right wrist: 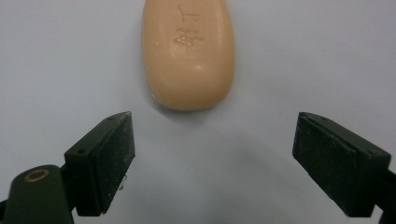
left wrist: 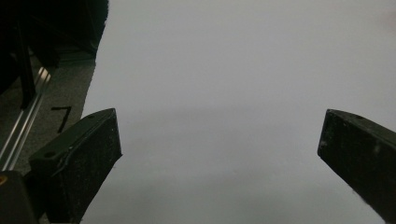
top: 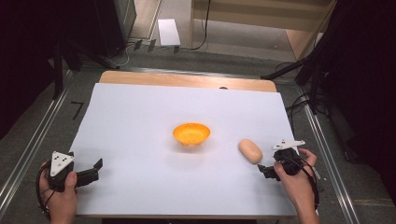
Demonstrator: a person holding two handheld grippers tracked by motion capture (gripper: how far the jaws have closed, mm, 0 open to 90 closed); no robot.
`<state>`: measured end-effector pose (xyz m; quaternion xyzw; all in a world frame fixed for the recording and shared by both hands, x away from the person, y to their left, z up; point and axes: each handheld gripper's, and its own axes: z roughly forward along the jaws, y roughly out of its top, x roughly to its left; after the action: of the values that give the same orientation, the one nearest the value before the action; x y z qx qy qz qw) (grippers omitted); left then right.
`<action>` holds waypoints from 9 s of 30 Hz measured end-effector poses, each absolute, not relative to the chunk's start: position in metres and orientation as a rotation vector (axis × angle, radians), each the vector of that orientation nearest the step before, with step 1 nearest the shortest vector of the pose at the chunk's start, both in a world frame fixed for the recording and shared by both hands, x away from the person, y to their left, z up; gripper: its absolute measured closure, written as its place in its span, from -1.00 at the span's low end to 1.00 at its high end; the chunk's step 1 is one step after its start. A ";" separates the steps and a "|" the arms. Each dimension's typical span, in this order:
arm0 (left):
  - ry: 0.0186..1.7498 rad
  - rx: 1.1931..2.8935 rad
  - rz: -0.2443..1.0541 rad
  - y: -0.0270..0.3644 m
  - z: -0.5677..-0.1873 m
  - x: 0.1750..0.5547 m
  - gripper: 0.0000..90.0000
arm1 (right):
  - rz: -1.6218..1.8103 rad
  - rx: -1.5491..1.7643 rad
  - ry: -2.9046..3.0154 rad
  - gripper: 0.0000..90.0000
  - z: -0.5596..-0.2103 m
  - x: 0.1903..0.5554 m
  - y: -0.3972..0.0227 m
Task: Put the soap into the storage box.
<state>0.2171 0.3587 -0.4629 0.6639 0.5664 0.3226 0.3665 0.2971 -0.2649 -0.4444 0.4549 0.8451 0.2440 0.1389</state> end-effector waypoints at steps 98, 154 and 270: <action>1.456 1.712 0.824 0.358 -0.463 0.218 -1.00 | 0.584 0.744 2.837 -0.27 -0.396 0.384 -0.171; 1.460 1.710 0.818 0.359 -0.463 0.218 -1.00 | 0.641 0.286 2.985 -0.27 -0.376 0.422 -0.058; 1.468 1.713 0.830 0.358 -0.463 0.218 -1.00 | 1.152 1.410 2.216 -1.00 -0.479 0.297 -0.298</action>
<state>0.2185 0.3577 -0.4633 0.6646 0.5696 0.3221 0.3609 0.2972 -0.2976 -0.4789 0.4869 0.7654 0.3980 0.1364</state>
